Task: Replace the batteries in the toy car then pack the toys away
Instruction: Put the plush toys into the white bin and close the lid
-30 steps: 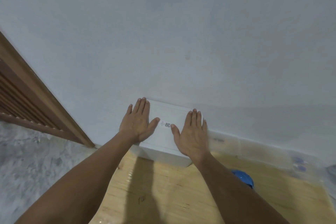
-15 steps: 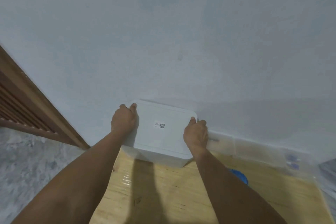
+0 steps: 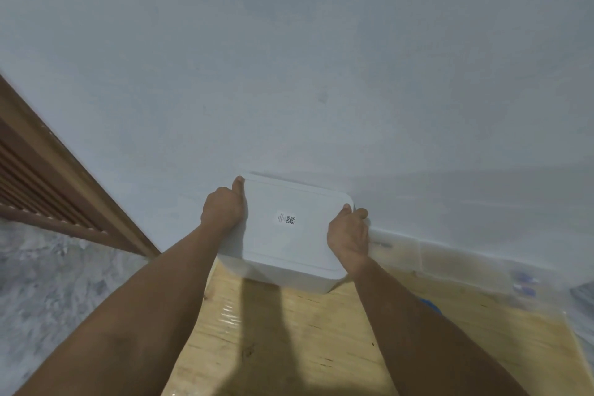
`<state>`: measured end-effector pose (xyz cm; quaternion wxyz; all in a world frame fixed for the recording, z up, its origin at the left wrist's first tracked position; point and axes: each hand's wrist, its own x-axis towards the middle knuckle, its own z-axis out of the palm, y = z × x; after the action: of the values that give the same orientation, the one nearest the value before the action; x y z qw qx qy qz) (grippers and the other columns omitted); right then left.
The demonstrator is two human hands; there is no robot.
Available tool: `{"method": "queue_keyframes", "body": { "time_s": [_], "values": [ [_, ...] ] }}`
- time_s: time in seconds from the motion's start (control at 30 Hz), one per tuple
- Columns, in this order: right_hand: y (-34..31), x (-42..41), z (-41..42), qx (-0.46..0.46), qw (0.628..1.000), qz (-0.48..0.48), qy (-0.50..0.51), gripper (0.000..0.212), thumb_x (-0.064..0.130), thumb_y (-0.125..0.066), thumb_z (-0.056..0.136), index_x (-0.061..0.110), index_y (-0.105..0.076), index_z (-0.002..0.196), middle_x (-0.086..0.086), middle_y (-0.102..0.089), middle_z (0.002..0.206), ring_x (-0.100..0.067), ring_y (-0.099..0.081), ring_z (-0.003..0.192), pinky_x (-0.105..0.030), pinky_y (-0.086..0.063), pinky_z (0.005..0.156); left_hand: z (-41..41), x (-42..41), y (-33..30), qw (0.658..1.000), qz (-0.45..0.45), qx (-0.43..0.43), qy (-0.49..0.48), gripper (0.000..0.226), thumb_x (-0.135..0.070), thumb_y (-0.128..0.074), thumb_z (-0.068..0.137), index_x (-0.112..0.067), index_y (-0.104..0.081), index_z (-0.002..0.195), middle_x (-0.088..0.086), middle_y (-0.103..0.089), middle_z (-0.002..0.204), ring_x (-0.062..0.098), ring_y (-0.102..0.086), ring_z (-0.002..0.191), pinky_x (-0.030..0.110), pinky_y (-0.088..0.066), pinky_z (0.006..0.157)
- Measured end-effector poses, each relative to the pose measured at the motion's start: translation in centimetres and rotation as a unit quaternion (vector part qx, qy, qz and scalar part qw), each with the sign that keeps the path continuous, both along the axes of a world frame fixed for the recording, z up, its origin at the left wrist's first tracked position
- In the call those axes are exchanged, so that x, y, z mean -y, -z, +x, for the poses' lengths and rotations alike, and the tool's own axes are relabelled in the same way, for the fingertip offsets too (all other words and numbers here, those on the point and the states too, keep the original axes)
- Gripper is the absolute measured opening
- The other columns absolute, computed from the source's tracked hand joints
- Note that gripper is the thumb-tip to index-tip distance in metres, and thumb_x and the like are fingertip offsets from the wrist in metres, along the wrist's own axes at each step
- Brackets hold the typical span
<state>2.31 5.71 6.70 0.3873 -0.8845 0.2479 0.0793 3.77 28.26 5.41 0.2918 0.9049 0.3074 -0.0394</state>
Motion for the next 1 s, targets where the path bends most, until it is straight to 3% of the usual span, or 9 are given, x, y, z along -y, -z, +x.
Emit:
{"method": "queue_keyframes", "body": {
  "time_s": [0.17, 0.27, 0.33, 0.43, 0.57, 0.7, 0.8, 0.9, 1.0],
  "values": [
    [-0.5, -0.1, -0.3, 0.001, 0.999, -0.034, -0.006, 0.036, 0.031, -0.019, 0.104, 0.003, -0.033, 0.122, -0.022, -0.058, 0.12, -0.042, -0.058, 0.108, -0.042, -0.043, 0.081, -1.2, 0.8, -0.4, 0.998, 0.016, 0.06, -0.024, 0.06, -0.05, -0.023, 0.099, 0.001, -0.054, 0.103, 0.016, -0.056, 0.098, 0.035, -0.055, 0.094, 0.041, -0.041, 0.078],
    [-0.4, 0.3, -0.8, 0.007, 0.997, -0.067, -0.033, 0.036, 0.031, -0.022, 0.103, 0.008, -0.037, 0.126, -0.016, -0.058, 0.12, -0.037, -0.058, 0.106, -0.038, -0.039, 0.076, -2.6, 1.9, -0.2, 0.972, 0.177, 0.131, 0.083, 0.048, -0.04, -0.039, 0.091, 0.001, -0.052, 0.113, 0.018, -0.053, 0.114, 0.036, -0.052, 0.107, 0.044, -0.042, 0.085],
    [0.0, 1.1, -1.1, 0.018, 0.996, -0.073, -0.046, 0.04, 0.036, -0.025, 0.101, 0.009, -0.041, 0.127, -0.015, -0.057, 0.12, -0.035, -0.056, 0.106, -0.038, -0.039, 0.077, -3.5, 3.1, -0.3, 0.953, 0.229, 0.152, 0.128, 0.052, -0.04, -0.049, 0.088, -0.003, -0.052, 0.123, 0.018, -0.048, 0.134, 0.035, -0.043, 0.126, 0.048, -0.034, 0.104],
    [0.4, 3.1, -2.0, 0.052, 0.996, -0.043, -0.055, 0.043, 0.041, -0.029, 0.1, 0.009, -0.049, 0.119, -0.014, -0.06, 0.115, -0.033, -0.055, 0.101, -0.037, -0.04, 0.077, -4.8, 5.2, -0.8, 0.944, 0.239, 0.11, 0.196, 0.06, -0.052, -0.04, 0.093, -0.01, -0.045, 0.137, 0.014, -0.031, 0.154, 0.031, -0.016, 0.147, 0.053, -0.01, 0.117],
    [0.6, 7.1, -4.5, 0.092, 0.993, -0.023, -0.068, 0.046, 0.044, -0.03, 0.1, 0.007, -0.057, 0.106, -0.008, -0.059, 0.096, -0.027, -0.053, 0.089, -0.034, -0.036, 0.072, -8.5, 9.6, -1.0, 0.923, 0.217, 0.173, 0.267, 0.067, -0.054, -0.03, 0.093, -0.008, -0.046, 0.139, 0.015, -0.036, 0.153, 0.032, -0.019, 0.147, 0.055, -0.011, 0.117],
    [2.3, 12.3, -7.2, 0.094, 0.992, -0.049, -0.073, 0.029, 0.035, -0.05, 0.095, 0.009, -0.064, 0.098, -0.007, -0.067, 0.095, -0.03, -0.061, 0.095, -0.034, -0.047, 0.078, -13.0, 14.3, 0.8, 0.866, 0.218, 0.282, 0.35, 0.06, -0.047, -0.036, 0.095, -0.004, -0.053, 0.134, 0.017, -0.047, 0.145, 0.036, -0.033, 0.141, 0.056, -0.02, 0.116],
    [3.8, 15.6, -9.3, 0.067, 0.989, -0.103, -0.08, 0.032, 0.032, -0.063, 0.088, 0.009, -0.064, 0.11, -0.01, -0.066, 0.11, -0.03, -0.061, 0.104, -0.036, -0.05, 0.087, -16.4, 17.1, 3.2, 0.771, 0.221, 0.343, 0.488, 0.045, -0.035, -0.051, 0.09, -0.005, -0.061, 0.122, 0.017, -0.059, 0.129, 0.035, -0.05, 0.124, 0.048, -0.032, 0.109],
    [5.1, 18.0, -11.4, 0.01, 0.983, -0.156, -0.097, 0.048, 0.036, -0.068, 0.082, 0.008, -0.058, 0.121, -0.014, -0.057, 0.119, -0.032, -0.055, 0.109, -0.037, -0.048, 0.088, -18.8, 18.9, 6.0, 0.731, 0.198, 0.319, 0.57, 0.041, -0.034, -0.05, 0.088, -0.007, -0.061, 0.117, 0.011, -0.062, 0.113, 0.027, -0.055, 0.102, 0.04, -0.044, 0.093],
    [6.3, 19.3, -13.3, -0.049, 0.982, -0.142, -0.114, 0.064, 0.038, -0.072, 0.076, 0.013, -0.049, 0.13, -0.014, -0.052, 0.12, -0.032, -0.052, 0.11, -0.039, -0.049, 0.089, -20.2, 19.8, 7.3, 0.782, 0.222, 0.15, 0.563, 0.057, -0.044, -0.044, 0.091, -0.006, -0.046, 0.133, 0.017, -0.053, 0.132, 0.034, -0.053, 0.119, 0.048, -0.043, 0.103]
  ]
}}
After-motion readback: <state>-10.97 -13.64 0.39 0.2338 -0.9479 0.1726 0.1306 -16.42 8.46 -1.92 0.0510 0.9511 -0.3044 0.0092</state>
